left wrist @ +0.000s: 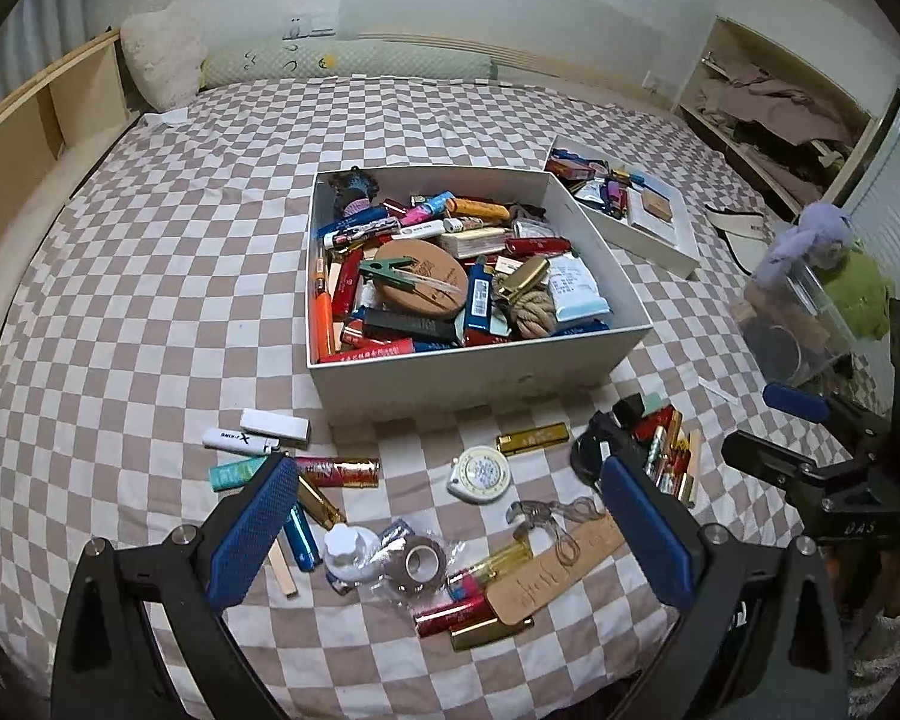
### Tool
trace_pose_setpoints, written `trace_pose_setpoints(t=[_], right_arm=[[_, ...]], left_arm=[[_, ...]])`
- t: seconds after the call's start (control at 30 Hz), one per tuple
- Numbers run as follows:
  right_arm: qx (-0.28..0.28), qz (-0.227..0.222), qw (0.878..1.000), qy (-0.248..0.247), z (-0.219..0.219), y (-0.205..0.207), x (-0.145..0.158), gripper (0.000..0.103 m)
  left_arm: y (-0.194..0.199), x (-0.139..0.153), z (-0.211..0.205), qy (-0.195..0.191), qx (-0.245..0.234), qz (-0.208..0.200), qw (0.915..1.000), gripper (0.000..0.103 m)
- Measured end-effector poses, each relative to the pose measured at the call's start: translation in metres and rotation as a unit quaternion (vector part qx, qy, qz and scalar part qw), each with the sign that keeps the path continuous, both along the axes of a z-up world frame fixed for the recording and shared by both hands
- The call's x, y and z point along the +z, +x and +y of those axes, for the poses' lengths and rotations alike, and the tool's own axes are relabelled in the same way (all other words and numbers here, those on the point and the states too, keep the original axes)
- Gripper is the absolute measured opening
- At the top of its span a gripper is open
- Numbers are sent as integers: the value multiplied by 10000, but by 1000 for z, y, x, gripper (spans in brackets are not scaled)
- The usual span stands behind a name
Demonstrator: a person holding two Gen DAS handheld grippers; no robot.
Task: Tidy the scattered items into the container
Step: 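Raise both open tools away from the white box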
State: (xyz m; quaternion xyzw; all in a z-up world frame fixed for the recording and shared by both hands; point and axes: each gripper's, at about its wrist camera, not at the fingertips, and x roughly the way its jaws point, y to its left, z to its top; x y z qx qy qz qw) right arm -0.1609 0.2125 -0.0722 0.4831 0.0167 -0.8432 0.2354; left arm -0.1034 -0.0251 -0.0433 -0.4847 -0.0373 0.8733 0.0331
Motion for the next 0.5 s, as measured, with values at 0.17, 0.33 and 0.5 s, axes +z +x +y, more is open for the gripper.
trace_pose_setpoints(t=[0.17, 0.33, 0.5], right_arm=[[-16, -13, 9999, -103, 7, 9, 1, 103], [-61, 12, 9999, -136, 14, 18, 0, 103], [-62, 62, 9999, -141, 19, 27, -1, 103]], left_arm=[[11, 1, 5, 24, -15, 27, 10000, 101], [21, -3, 10, 77, -52, -26, 10000, 101], [32, -6, 17, 74, -115, -29, 9999, 101]])
